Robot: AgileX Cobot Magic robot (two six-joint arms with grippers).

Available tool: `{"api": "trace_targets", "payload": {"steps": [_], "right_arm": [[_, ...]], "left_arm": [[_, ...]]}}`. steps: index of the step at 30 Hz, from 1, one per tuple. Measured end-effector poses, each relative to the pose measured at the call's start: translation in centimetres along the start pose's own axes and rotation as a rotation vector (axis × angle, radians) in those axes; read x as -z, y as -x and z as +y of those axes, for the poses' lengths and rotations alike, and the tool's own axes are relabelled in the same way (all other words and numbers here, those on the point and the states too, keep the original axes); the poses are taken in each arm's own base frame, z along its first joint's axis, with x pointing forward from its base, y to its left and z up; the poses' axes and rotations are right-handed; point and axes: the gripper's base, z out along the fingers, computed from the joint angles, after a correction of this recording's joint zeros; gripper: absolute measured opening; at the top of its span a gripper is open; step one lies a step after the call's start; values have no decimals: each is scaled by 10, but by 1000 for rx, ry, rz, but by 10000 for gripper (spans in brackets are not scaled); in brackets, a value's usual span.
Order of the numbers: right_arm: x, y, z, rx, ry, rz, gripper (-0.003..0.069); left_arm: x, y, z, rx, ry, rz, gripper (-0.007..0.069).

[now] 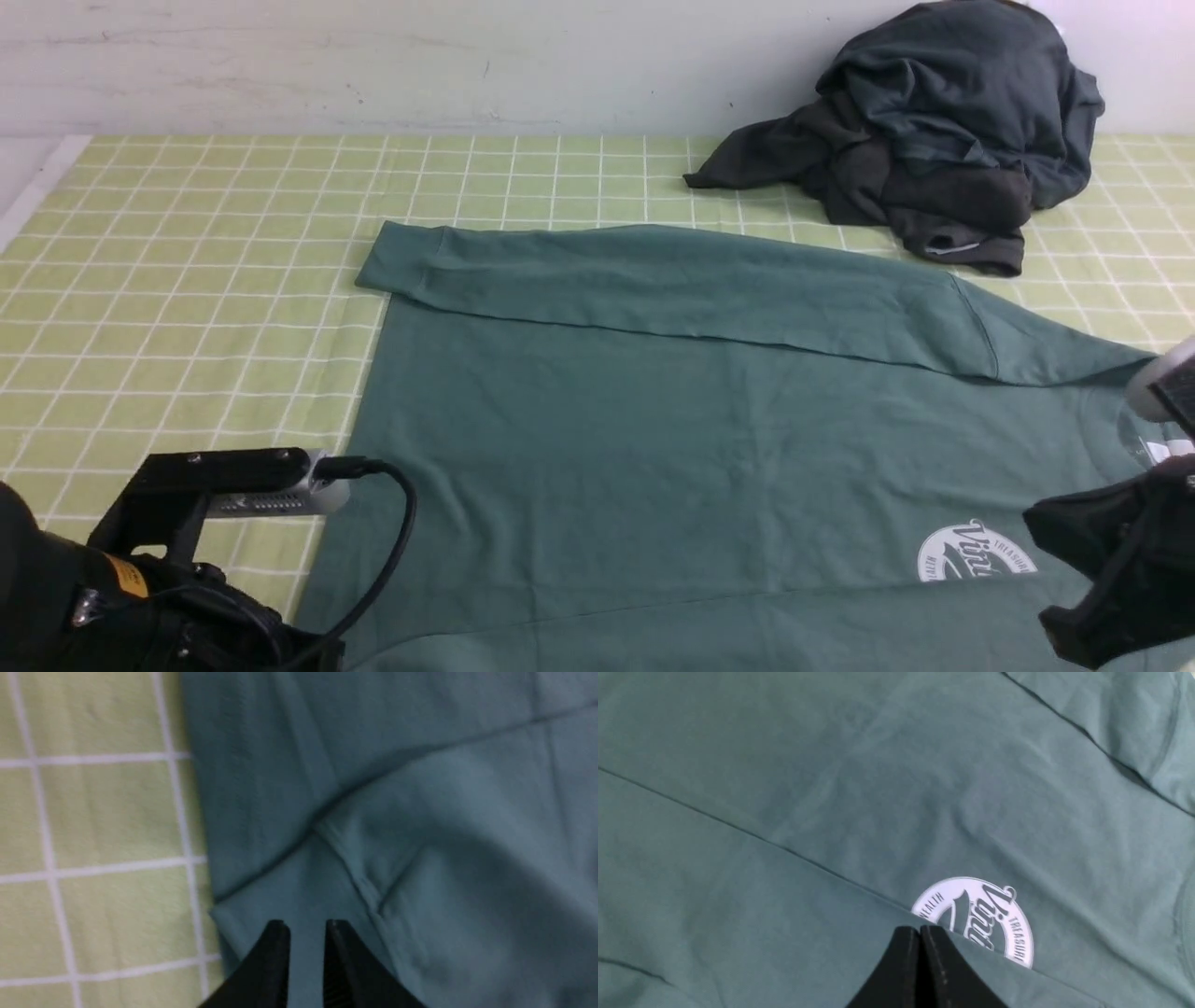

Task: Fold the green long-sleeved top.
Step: Use the left arm to clamp the cuff closest to it

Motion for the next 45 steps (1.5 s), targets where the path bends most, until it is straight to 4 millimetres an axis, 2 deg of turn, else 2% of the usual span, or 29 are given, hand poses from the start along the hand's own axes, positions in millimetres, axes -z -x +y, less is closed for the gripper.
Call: {"api": "trace_targets", "payload": {"steps": [4, 6, 9, 12, 18, 20, 24, 27, 28, 31, 35, 39, 42, 45], "right_arm": [[-3, 1, 2, -26, 18, 2, -14], [-4, 1, 2, -28, 21, 2, -14], [-4, 1, 2, -31, 22, 1, -14], [-4, 1, 3, -38, 26, -2, -14], [-4, 2, 3, -52, 33, -4, -14], [-4, 2, 3, -52, 32, -6, -14], [-4, 2, 3, -51, 32, -6, -14], [-4, 2, 3, -52, 32, -6, -14], [-4, 2, 3, -52, 32, -6, -14], [-4, 2, 3, -52, 32, -6, -14], [-4, 2, 3, -52, 32, -6, -14], [-4, 2, 4, -64, 38, -7, -14], [-4, 2, 5, -86, 50, -9, -14], [-3, 2, 5, -94, 55, -9, -14]], "left_arm": [[-16, 4, 5, 82, 50, 33, 241], [-25, 4, 7, 100, 64, 75, 275], [-34, 3, 9, 112, 79, 121, 288], [-43, 2, 10, 119, 93, 155, 250], [-44, 3, 11, 108, 93, 149, 43], [-41, 3, 10, 87, 87, 137, 13], [-31, 4, 8, 68, 70, 91, 6], [-14, 7, 4, 54, 46, 23, 6], [-1, 10, 1, 43, 31, -18, 6], [10, 12, -2, 34, 18, -40, 6], [7, 8, -1, 23, 41, 42, 7], [-8, 8, 5, 2, 95, 124, 36], [-21, 11, 9, 16, 133, 155, 135], [-24, 11, 9, 25, 139, 173, 192]]}}
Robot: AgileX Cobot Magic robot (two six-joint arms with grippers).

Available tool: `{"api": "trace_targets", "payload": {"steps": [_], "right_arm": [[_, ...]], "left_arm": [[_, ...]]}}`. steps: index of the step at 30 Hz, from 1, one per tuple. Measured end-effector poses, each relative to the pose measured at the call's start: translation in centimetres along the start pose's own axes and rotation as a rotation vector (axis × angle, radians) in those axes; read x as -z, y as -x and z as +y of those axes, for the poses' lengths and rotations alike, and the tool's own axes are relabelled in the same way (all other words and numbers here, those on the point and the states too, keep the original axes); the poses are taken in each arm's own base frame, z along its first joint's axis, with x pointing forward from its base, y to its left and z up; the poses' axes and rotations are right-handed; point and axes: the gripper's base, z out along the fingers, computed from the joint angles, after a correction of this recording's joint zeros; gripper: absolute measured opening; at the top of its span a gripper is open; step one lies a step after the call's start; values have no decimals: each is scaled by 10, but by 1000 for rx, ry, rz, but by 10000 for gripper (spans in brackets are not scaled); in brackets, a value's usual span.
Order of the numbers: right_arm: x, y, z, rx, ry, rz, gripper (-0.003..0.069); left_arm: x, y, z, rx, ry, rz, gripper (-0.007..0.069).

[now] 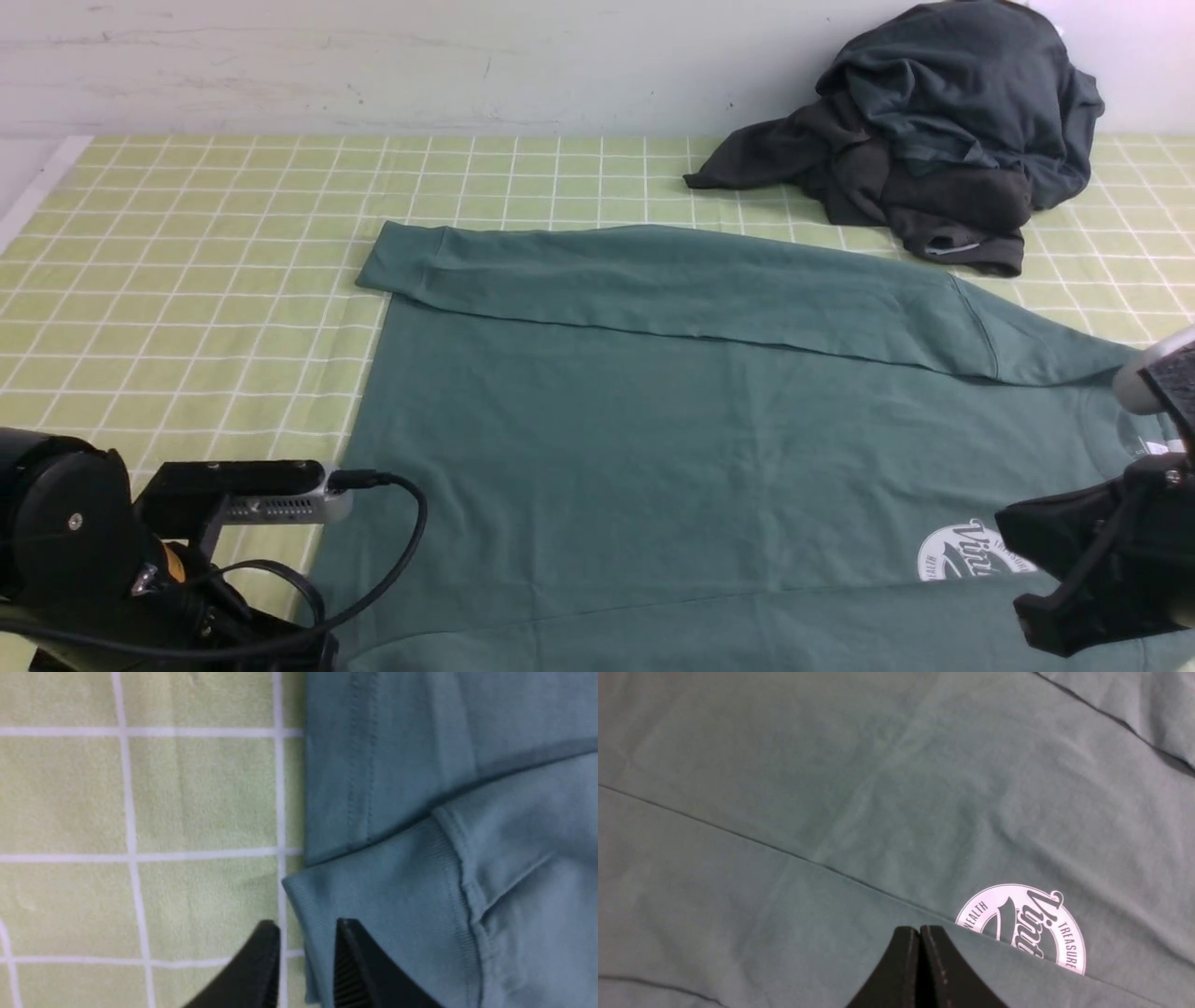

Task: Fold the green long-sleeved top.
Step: Use the left arm to clamp the cuff closest to it, then use the left arm to drag and place the cuff at the centered position on the left edge of the fabric

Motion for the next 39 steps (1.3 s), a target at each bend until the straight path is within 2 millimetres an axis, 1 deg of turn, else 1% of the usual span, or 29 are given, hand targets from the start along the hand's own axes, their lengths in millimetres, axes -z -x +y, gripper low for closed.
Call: {"api": "trace_targets", "payload": {"steps": [1, 3, 5, 8, 11, 15, 16, 17, 18, 20, 22, 25, 27, 28, 29, 30, 32, 34, 35, 36, 37, 39], "right_arm": [[0, 0, 0, -1, 1, 0, -14], [0, 0, 0, -2, 1, 0, -14], [0, 0, 0, -2, 2, 0, -14], [0, 0, 0, -2, 2, 0, -14], [0, 0, 0, -2, 2, 0, -14], [0, 0, 0, -2, 2, 1, -14], [0, 0, 0, -2, 2, 1, -14], [0, 0, 0, -2, 2, 1, -14], [0, 0, 0, -2, 2, 1, -14], [0, 0, 0, -2, 2, 1, -14], [0, 0, 0, -2, 2, 1, -14], [0, 0, 0, -1, 2, 1, -14], [0, 0, 0, 0, 2, 1, -14], [0, 0, 0, 0, 2, 1, -14], [0, 0, 0, 0, 2, 1, -14], [0, 0, 0, 0, 2, 1, -14], [0, 0, 0, 0, 2, 1, -14], [0, 0, 0, 1, 1, 1, -14], [0, 0, 0, 7, -2, 1, -14], [0, 0, -1, 14, -6, 2, -14], [0, 0, -1, 22, -10, 2, -14], [0, 0, -1, 34, -17, 2, -14]], "left_arm": [[0, -4, 0, 7, 2, 45, 251], [-1, -9, 0, 7, -3, 93, 286], [-5, -18, 0, 7, -21, 141, 302], [-13, -29, 0, 18, -47, 168, 299], [-18, -33, -1, 44, -76, 157, 267], [-19, -30, -4, 79, -111, 115, 171], [-19, -29, -4, 75, -113, 110, 137], [-19, -29, -4, 71, -113, 108, 131], [-19, -29, -4, 57, -116, 107, 89], [-19, -30, -6, 29, -127, 114, 35], [-14, -29, -9, 0, -153, 122, 13], [5, -21, -17, -52, -220, 95, 7], [36, -6, -29, -129, -301, 25, 6], [39, -5, -30, -138, -308, 17, 6], [62, 5, -38, -204, -355, -33, 6], [77, 10, -42, -247, -380, -53, 6], [113, 26, -52, -342, -420, -137, 6], [140, 34, -58, -406, -435, -196, 6], [168, 42, -62, -471, -436, -275, 6], [185, 45, -64, -509, -427, -327, 6], [200, 49, -65, -542, -413, -385, 6], [220, 53, -65, -584, -381, -461, 6]]}}
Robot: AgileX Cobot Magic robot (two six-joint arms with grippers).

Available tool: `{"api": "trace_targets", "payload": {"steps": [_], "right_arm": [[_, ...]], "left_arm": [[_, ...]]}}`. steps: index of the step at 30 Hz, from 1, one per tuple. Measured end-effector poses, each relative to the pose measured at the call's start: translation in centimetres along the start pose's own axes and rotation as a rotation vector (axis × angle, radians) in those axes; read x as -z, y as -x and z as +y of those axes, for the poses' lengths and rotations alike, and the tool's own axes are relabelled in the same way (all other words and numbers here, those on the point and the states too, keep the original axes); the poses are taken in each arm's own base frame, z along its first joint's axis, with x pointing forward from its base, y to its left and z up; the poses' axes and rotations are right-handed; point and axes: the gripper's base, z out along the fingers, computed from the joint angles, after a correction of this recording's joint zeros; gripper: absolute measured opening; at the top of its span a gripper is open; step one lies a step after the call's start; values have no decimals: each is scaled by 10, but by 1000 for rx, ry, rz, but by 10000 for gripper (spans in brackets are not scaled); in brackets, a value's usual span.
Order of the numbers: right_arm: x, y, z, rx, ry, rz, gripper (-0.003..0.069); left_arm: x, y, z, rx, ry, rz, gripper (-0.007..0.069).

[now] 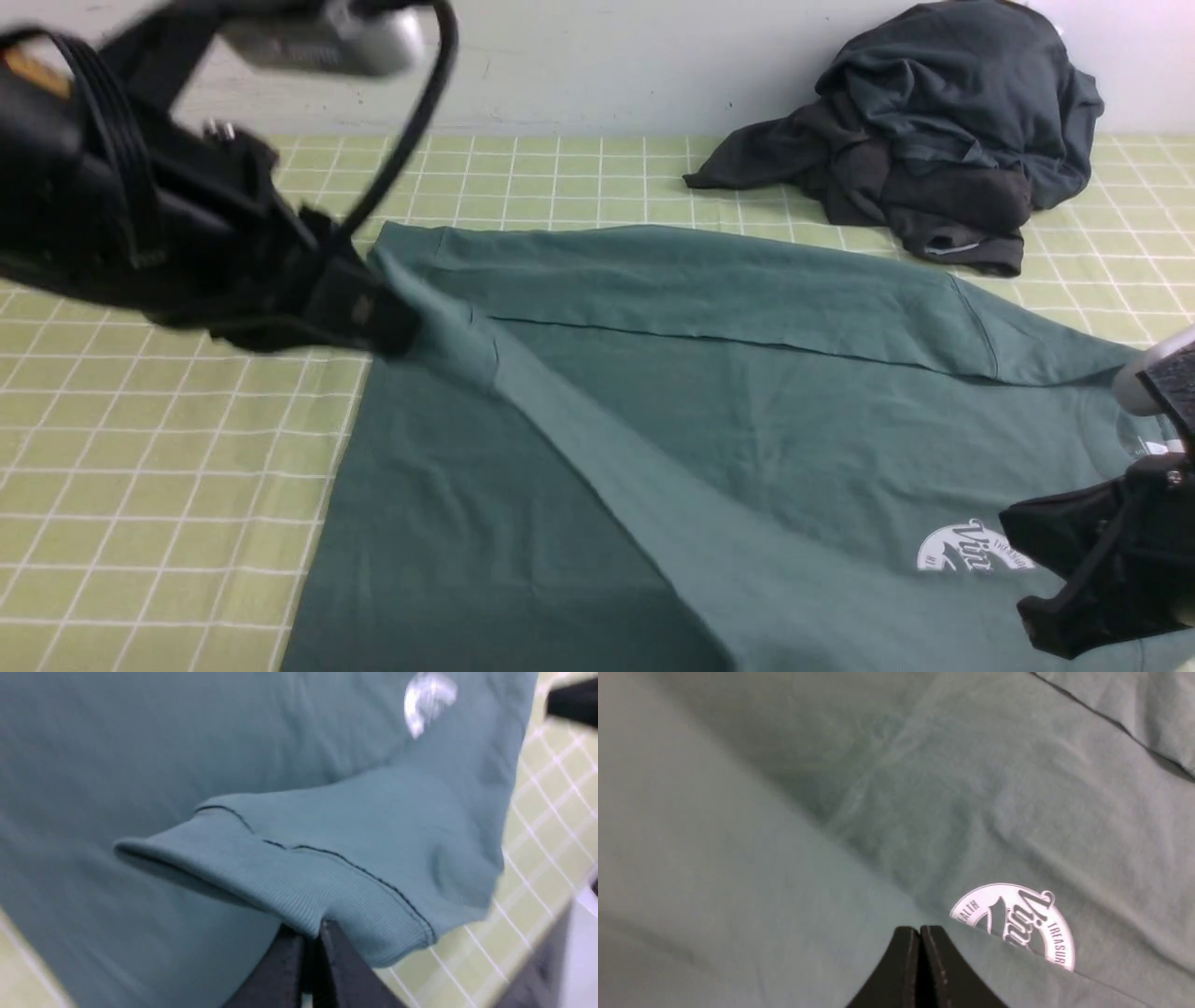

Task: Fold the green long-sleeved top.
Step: Use the left arm to drag and place the cuff at the centered position on the left edge of the fabric

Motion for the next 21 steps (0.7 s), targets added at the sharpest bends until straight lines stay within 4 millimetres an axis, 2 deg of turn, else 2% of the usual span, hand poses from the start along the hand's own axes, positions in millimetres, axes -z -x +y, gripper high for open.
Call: {"api": "trace_targets", "payload": {"steps": [3, 4, 6, 7, 10, 13, 15, 17, 18, 21], "right_arm": [[2, 0, 0, 10, -6, -9, -14], [3, 0, -1, 12, -7, -12, -14], [4, 1, -1, 16, -10, -18, -14], [4, 1, -1, 16, -10, -18, -14], [4, 1, -1, 18, -11, -18, -14], [4, 1, -1, 19, -11, -18, -14], [4, 1, -1, 18, -11, -18, -14], [4, 1, -1, 15, -9, -19, -14], [4, 1, 0, 12, -7, -19, -14], [4, 1, 0, 9, -6, -19, -14]], "left_arm": [[8, 10, 6, -66, 88, -19, 6], [4, 11, 11, -73, 113, 4, 6], [-20, 12, 30, -65, 170, 89, 6], [-23, 12, 32, -62, 174, 98, 6], [-77, 11, 75, -10, 260, 237, 6], [-138, -1, 130, 87, 358, 366, 6], [-167, -9, 160, 154, 400, 423, 9], [-183, -14, 177, 194, 417, 453, 14], [-202, -17, 195, 229, 428, 486, 32], [-223, -16, 216, 259, 439, 521, 88]]}}
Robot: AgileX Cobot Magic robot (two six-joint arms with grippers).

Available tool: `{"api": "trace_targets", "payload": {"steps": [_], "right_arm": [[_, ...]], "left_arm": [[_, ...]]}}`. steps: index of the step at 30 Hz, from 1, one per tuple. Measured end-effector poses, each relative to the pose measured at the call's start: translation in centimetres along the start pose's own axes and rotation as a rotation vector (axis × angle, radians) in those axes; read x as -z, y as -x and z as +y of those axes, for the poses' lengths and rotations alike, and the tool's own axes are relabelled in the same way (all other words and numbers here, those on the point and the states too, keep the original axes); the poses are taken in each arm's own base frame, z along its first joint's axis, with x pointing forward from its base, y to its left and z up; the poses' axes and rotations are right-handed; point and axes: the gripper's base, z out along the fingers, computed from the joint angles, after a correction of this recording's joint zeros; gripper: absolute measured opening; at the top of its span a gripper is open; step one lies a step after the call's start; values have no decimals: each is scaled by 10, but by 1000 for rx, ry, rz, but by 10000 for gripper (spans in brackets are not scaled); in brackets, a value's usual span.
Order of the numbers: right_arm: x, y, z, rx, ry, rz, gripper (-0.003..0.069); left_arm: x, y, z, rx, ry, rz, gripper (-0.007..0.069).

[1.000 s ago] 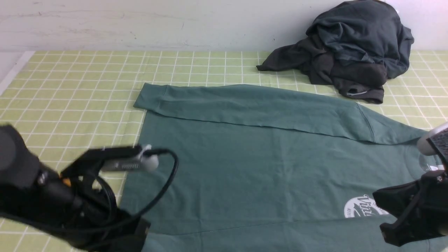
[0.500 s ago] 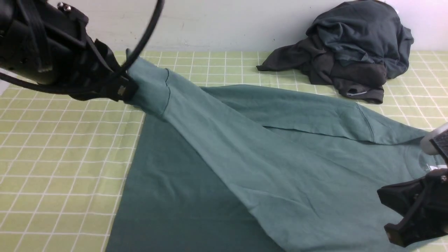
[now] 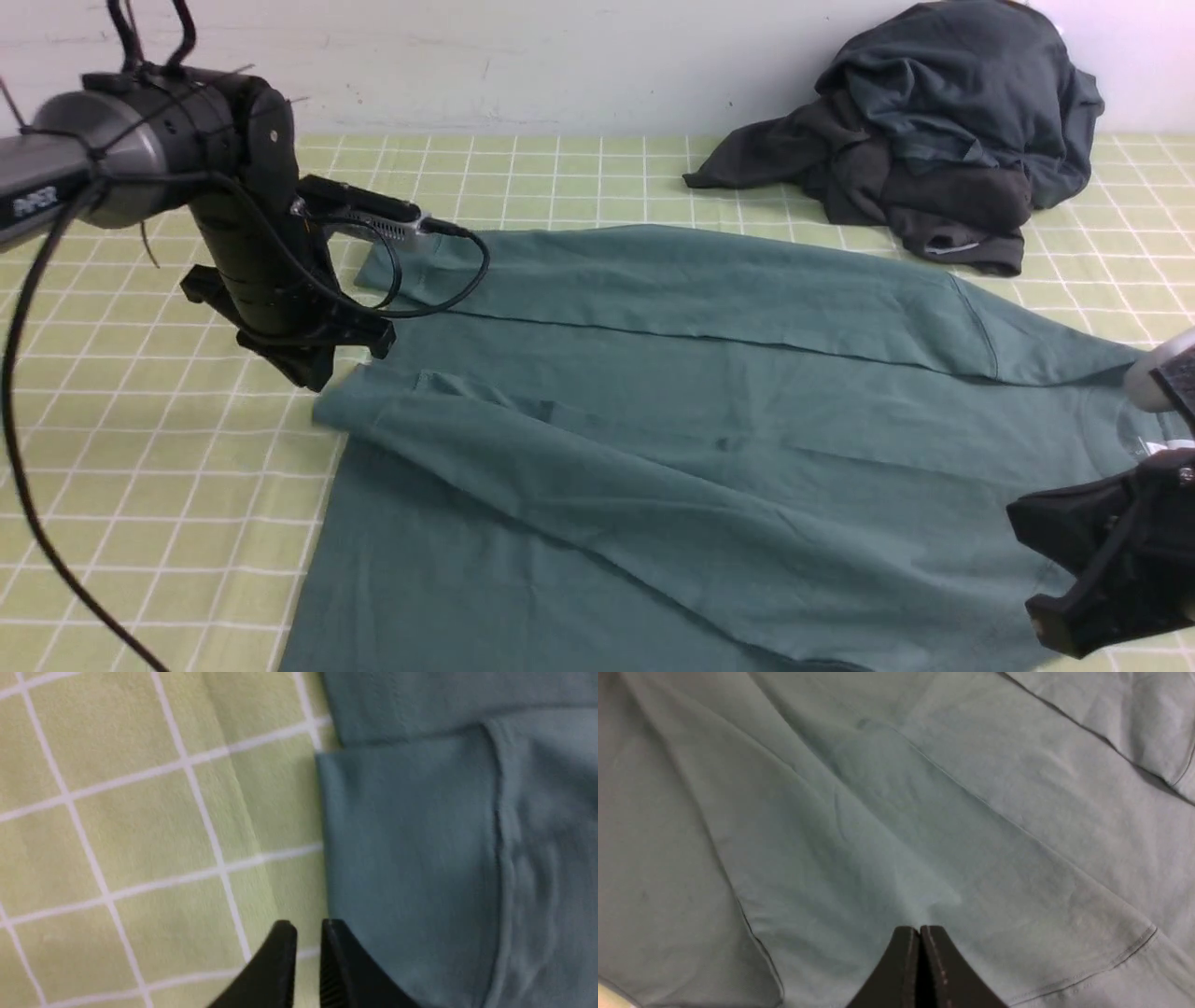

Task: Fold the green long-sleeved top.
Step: Use the left arm to drag and place the cuff at the centered position on the left edge of the fabric, then use the left arm to clamp the cuff farthest from it

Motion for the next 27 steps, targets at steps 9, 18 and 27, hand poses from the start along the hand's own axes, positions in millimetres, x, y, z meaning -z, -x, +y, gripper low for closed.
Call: {"api": "trace_targets", "payload": {"steps": [9, 18, 27], "right_arm": [[0, 1, 0, 1, -1, -9, -14], [0, 1, -1, 9, -6, -15, -14], [0, 1, -2, 41, -22, -13, -14]], "left_arm": [[4, 58, 10, 91, 23, -256, 326], [-40, 82, 39, 370, 0, -372, 399], [-61, 87, 33, 356, -111, -376, 130]]}}
